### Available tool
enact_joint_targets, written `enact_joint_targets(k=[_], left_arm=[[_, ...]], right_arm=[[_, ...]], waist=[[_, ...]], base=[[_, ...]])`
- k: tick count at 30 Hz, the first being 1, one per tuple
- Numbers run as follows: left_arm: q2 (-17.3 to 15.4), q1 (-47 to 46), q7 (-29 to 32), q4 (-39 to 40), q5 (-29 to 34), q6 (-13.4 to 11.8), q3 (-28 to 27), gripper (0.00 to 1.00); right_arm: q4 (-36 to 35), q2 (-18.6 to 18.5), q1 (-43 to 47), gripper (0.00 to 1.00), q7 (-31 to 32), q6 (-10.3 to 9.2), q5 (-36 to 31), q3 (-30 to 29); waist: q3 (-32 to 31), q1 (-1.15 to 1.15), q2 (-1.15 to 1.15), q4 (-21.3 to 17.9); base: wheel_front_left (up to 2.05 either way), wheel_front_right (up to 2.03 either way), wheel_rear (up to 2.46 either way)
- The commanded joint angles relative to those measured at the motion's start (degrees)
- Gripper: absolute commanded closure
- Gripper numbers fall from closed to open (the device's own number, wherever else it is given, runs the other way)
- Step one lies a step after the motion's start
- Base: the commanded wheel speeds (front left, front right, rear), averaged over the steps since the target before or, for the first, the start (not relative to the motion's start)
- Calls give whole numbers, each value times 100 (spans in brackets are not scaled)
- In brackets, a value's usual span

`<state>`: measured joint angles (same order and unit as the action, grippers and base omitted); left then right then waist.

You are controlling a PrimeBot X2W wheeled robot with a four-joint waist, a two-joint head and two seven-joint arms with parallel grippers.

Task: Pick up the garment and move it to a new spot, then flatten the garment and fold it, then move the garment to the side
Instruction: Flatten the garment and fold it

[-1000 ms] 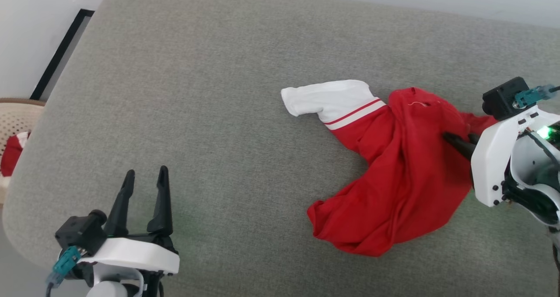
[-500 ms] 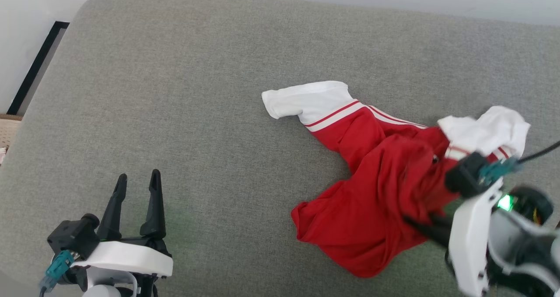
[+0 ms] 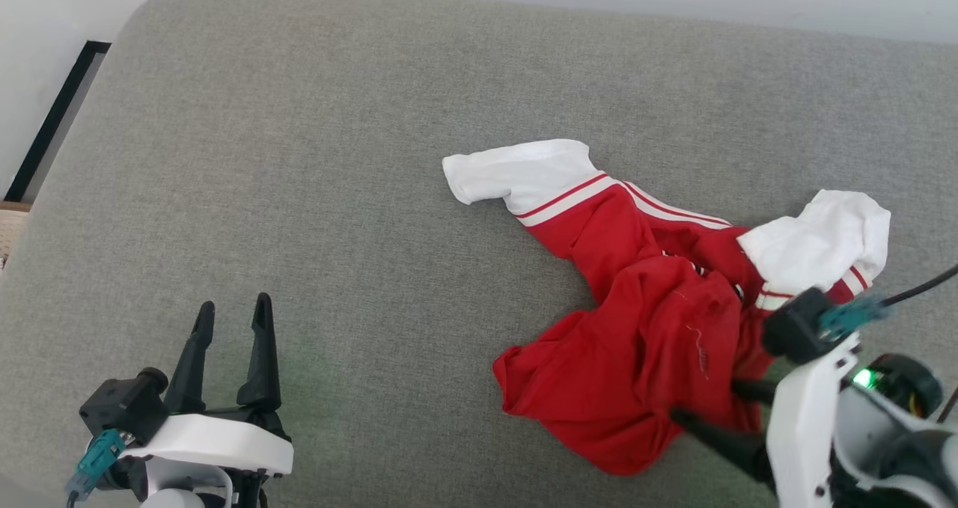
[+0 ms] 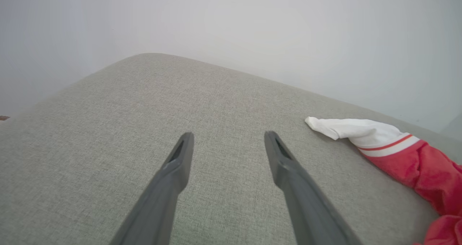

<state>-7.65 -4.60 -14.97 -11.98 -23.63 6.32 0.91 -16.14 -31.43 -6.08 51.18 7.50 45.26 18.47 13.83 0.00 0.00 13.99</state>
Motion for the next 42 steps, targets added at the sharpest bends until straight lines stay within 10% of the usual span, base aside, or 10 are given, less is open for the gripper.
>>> enact_joint_targets(k=[1, 12, 24, 26, 42], left_arm=[[-8, -49, -31, 3, 59, 19, -27, 0], [14, -80, -31, -67, 73, 62, 15, 0], [69, -155, -30, -175, 105, 84, 96, 0], [81, -152, -30, -189, 105, 91, 94, 0], [-42, 49, -30, -112, 98, 106, -246, 0]], right_arm=[[-123, 66, 31, 0, 15, -3, 42, -138], [135, 340, -655, 0, -53, -3, -786, -1241], [2138, 309, -1787, 0, -385, -2, -975, -647], [2374, 254, -1958, 100, -596, -2, -969, -429], [876, -322, -1068, 100, -875, -2, -412, -312]], waist=[[-5, 0, 0, -9], [-46, 0, 0, 24], [-17, 0, 0, 184], [-28, 0, 0, 195], [-189, 0, 0, -514]], base=[[0, 0, 0], [0, 0, 0], [0, 0, 0], [0, 0, 0], [0, 0, 0]])
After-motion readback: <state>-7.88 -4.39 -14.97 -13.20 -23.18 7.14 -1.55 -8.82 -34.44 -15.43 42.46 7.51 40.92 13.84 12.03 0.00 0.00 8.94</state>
